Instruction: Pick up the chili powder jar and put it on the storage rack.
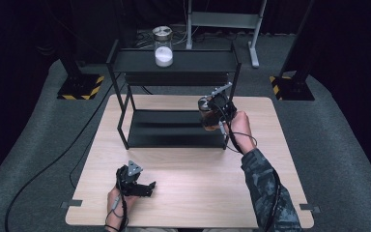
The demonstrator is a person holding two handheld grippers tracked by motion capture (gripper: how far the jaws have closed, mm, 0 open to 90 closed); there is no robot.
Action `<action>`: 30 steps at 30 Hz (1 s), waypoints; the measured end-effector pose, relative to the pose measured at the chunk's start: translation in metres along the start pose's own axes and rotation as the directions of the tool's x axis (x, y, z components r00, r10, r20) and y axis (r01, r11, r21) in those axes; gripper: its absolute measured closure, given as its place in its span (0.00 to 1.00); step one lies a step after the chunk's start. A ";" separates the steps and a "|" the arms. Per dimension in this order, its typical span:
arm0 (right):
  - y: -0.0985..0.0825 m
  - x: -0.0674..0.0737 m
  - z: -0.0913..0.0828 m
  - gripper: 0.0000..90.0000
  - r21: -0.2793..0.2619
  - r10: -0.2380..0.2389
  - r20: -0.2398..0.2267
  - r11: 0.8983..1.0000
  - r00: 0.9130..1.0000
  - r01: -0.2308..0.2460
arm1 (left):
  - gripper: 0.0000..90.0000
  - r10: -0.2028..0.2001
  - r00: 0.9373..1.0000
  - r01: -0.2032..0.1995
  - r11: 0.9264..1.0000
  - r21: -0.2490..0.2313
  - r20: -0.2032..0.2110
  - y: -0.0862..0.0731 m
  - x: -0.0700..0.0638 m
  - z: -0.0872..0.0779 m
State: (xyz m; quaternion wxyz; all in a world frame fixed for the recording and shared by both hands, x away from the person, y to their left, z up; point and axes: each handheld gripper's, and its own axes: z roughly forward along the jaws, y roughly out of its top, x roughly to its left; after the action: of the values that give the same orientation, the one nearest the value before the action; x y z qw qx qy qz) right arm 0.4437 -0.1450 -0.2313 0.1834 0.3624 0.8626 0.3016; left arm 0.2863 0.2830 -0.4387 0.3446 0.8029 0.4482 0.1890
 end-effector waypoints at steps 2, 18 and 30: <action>0.002 0.000 -0.003 0.34 -0.003 0.001 0.002 1.000 1.000 -0.001 | 0.00 0.000 1.000 0.000 1.000 0.000 0.000 0.000 0.000 0.000; 0.018 -0.005 -0.025 0.34 -0.013 -0.014 0.004 1.000 1.000 0.014 | 0.00 0.000 1.000 0.000 1.000 0.000 0.000 0.000 0.000 0.000; 0.029 -0.007 -0.036 0.34 -0.028 -0.022 0.006 0.999 1.000 0.022 | 0.00 0.002 1.000 -0.002 1.000 0.001 0.000 0.000 0.000 0.000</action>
State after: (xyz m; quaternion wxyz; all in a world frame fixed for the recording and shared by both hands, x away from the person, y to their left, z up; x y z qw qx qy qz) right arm 0.4440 -0.1479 -0.1846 0.1941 0.3511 0.8618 0.3104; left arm 0.2863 0.2830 -0.4385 0.3440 0.8034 0.4477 0.1891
